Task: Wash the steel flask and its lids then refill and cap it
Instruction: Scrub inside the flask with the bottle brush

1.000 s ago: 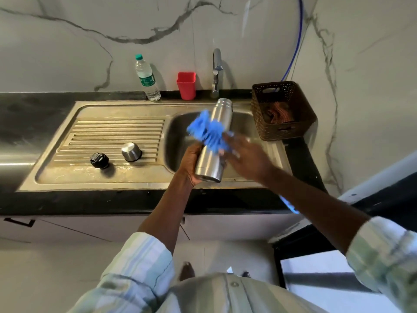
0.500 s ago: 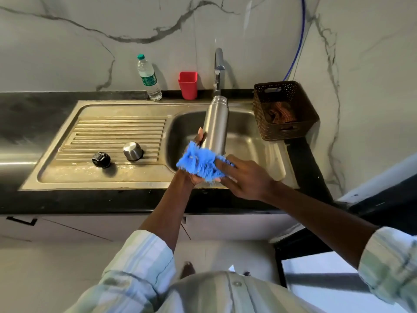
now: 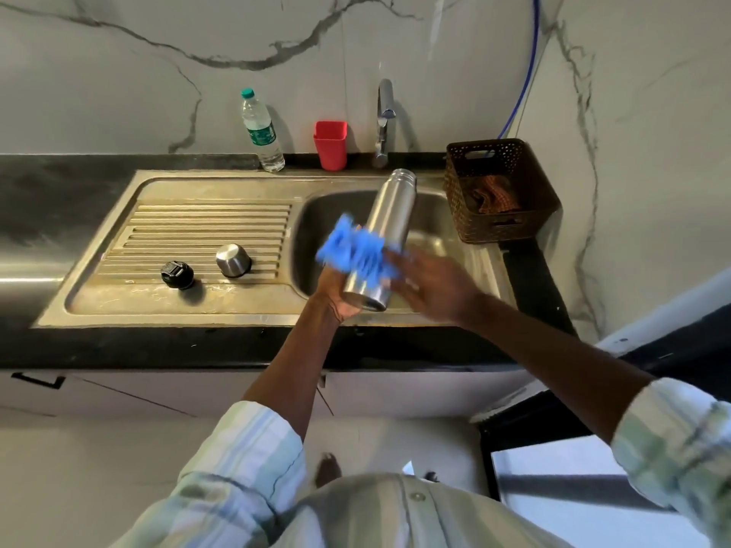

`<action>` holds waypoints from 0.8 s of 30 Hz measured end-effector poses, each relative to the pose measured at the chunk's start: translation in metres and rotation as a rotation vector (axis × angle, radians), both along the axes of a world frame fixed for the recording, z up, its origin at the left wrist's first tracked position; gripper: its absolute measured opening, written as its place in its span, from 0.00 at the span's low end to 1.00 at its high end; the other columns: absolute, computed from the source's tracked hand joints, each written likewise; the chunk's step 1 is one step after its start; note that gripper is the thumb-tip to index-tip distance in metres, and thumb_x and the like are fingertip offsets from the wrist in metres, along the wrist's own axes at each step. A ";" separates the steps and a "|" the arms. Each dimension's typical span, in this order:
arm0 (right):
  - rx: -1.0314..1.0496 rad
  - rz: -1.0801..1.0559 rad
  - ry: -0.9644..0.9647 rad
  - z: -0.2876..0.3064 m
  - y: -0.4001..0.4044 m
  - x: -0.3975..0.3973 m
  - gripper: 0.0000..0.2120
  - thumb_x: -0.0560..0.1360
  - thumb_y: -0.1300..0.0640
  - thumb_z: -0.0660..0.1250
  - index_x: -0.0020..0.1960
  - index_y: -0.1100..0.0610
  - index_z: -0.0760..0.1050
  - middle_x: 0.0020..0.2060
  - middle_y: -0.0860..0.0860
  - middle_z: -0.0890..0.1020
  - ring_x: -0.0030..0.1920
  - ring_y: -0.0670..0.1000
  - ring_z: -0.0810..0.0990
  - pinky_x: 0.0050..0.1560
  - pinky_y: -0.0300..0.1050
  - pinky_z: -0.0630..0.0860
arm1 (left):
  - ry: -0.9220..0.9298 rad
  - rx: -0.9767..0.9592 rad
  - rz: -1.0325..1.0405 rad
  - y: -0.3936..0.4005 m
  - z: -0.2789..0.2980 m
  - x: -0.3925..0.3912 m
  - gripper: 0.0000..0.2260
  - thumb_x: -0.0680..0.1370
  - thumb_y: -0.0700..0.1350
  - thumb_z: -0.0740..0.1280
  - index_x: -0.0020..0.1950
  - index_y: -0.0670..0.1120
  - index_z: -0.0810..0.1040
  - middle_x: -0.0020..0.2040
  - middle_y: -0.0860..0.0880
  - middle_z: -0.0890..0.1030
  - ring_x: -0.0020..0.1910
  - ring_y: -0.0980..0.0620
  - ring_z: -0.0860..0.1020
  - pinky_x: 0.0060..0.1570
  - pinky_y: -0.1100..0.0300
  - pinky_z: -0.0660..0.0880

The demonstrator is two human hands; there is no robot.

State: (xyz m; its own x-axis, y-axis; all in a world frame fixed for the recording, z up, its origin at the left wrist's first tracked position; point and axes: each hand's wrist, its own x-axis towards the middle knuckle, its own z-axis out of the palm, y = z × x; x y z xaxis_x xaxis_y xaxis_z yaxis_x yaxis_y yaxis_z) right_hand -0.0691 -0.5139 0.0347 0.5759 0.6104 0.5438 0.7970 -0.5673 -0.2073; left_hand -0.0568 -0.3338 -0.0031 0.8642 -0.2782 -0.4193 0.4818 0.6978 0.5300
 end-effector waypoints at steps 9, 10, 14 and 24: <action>0.004 0.026 0.000 -0.001 0.000 -0.013 0.24 0.82 0.44 0.53 0.70 0.59 0.67 0.55 0.66 0.80 0.37 0.61 0.82 0.31 0.50 0.80 | -0.097 -0.129 -0.034 -0.007 0.006 0.001 0.23 0.67 0.59 0.76 0.50 0.40 0.84 0.43 0.41 0.85 0.40 0.44 0.84 0.38 0.53 0.82; -0.057 0.103 -0.032 -0.005 -0.001 -0.023 0.22 0.83 0.46 0.52 0.69 0.59 0.67 0.54 0.67 0.80 0.34 0.61 0.82 0.28 0.49 0.79 | -0.070 -0.101 -0.026 -0.003 0.003 0.001 0.24 0.71 0.61 0.69 0.49 0.40 0.83 0.41 0.40 0.84 0.38 0.43 0.84 0.36 0.51 0.83; 0.065 -0.275 0.124 0.016 -0.002 0.032 0.24 0.82 0.45 0.57 0.73 0.56 0.67 0.60 0.62 0.79 0.52 0.62 0.81 0.47 0.54 0.80 | -0.033 -0.136 -0.113 -0.006 0.011 -0.002 0.23 0.77 0.56 0.62 0.54 0.37 0.83 0.48 0.38 0.84 0.43 0.40 0.83 0.44 0.48 0.82; -0.108 0.013 -0.020 0.005 -0.002 0.000 0.25 0.83 0.44 0.50 0.70 0.59 0.70 0.53 0.64 0.81 0.35 0.61 0.82 0.29 0.50 0.80 | -0.203 -0.079 -0.036 0.002 0.019 -0.003 0.16 0.66 0.45 0.78 0.46 0.35 0.83 0.41 0.40 0.85 0.39 0.46 0.85 0.38 0.56 0.82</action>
